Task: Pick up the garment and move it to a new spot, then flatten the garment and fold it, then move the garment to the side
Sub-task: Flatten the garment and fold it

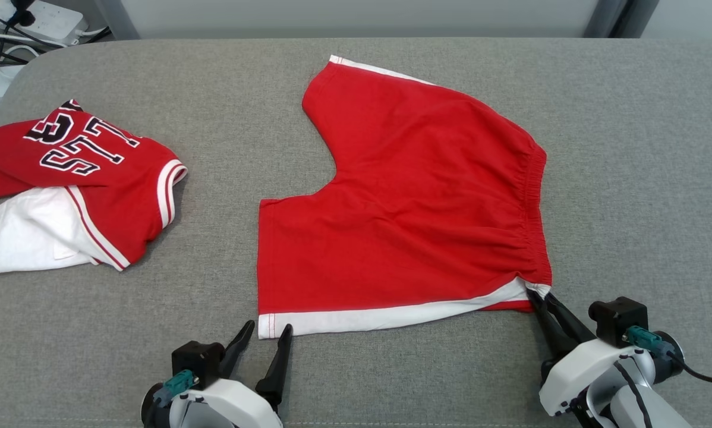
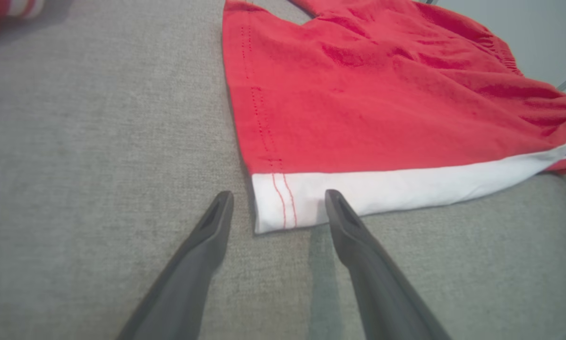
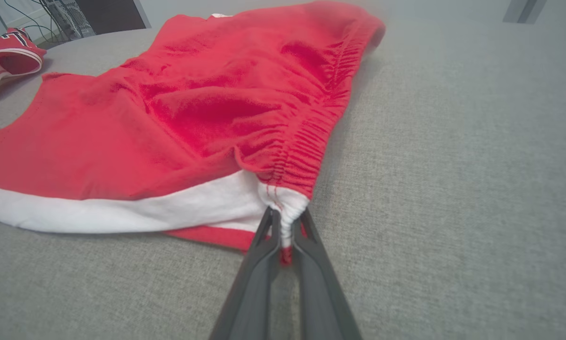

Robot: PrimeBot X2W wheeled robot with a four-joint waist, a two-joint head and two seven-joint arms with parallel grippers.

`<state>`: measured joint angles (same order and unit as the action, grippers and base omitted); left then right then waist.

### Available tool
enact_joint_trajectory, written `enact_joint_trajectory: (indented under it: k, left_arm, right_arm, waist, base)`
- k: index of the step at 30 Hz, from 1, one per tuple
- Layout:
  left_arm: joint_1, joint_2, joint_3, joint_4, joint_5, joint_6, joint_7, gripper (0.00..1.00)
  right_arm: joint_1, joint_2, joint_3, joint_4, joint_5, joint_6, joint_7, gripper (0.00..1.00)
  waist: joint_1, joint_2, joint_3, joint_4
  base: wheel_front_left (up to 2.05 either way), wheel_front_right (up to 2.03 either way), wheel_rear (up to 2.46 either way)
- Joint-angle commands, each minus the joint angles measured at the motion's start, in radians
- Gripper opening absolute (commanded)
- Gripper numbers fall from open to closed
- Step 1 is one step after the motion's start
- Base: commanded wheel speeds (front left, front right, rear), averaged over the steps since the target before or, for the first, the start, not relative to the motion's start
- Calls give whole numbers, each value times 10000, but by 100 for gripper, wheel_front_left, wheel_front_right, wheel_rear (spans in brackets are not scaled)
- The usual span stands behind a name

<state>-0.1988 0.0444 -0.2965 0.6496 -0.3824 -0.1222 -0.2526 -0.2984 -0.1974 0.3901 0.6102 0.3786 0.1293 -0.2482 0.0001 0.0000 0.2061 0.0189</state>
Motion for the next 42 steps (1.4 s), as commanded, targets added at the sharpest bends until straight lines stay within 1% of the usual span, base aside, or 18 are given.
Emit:
enact_joint_trajectory:
  k: [1, 3, 4, 5, 7, 11, 15, 25, 33, 39, 42]
  left_arm:
    - [-412, 58, 271, -16, -141, -49, -91, 100]
    - [-481, 58, 187, 223, -275, -60, -91, 100]
    - [-525, 58, 123, 296, -313, -64, -92, 97]
    - [-568, 58, 79, 334, -348, -69, -92, 80]
    - [-648, 58, -39, 290, -292, -75, -92, 0]
    - [-665, 58, -410, 404, -483, -80, -92, 0]
    - [-573, 58, -436, 330, -609, -82, -92, 0]
    - [-67, 187, 222, -45, -402, -83, -92, 0]
    - [467, 192, 683, -1078, 79, -83, -92, 0]
    - [837, 166, 882, -2350, 533, -84, -92, 0]
    - [842, 157, 930, -2914, 671, -84, -92, 0]
  right_arm:
    - [-148, -129, 162, -240, 97, 14, -136, 0]
    - [-211, -121, 194, -260, 112, 14, -136, 0]
    - [-235, -116, 199, -270, 124, 14, -136, 0]
    - [-254, -113, 209, -270, 126, 14, -136, 0]
    - [-289, -105, 216, -273, 143, 14, -136, 0]
    - [-324, -83, 228, -227, 206, 14, -136, 0]
    - [-286, -75, 173, -189, 269, 14, -136, 0]
    - [117, -175, 260, -333, 453, 14, -136, 0]
    - [626, -369, 263, -937, 548, 14, -136, 0]
    - [924, -561, 62, -1754, 530, 14, -136, 0]
    - [1025, -526, -148, -2065, 709, 14, -136, 0]
  waist:
    - [-1, 0, 33, -55]
    - [-1, 0, 63, -102]
    - [-1, 0, 75, -115]
    - [-1, 0, 82, -124]
    - [-1, 0, 95, -125]
    - [-1, 0, 18, -112]
    - [-1, 0, -220, -54]
    - [-1, 0, -945, 58]
    - [-1, 0, -1408, 40]
    - [-1, 0, -1534, 15]
    - [-1, 0, -1465, 32]
  base:
    - [0, 0, 0]
    - [0, 0, 0]
    - [0, 0, 0]
    - [0, 0, 0]
    - [0, 0, 0]
    - [0, 0, 0]
    - [0, 0, 0]
    - [0, 0, 0]
    - [0, 0, 0]
    - [0, 0, 0]
    - [0, 0, 0]
